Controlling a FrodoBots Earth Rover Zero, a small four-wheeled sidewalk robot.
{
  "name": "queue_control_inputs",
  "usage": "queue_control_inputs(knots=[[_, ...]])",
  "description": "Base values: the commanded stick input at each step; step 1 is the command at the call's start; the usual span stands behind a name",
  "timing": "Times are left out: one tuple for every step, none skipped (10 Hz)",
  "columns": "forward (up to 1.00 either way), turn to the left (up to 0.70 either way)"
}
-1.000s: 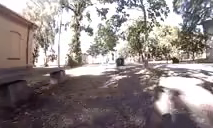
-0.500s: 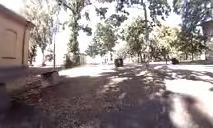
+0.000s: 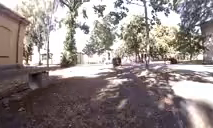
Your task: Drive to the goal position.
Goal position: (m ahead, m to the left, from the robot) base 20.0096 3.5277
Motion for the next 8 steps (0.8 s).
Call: queue_control_inputs(knots=[[0.7, 0.0], [0.7, 0.0], [0.7, 0.0], [0.7, 0.0], [0.7, 0.0], [0.7, 0.0], [0.7, 0.0], [0.7, 0.0]])
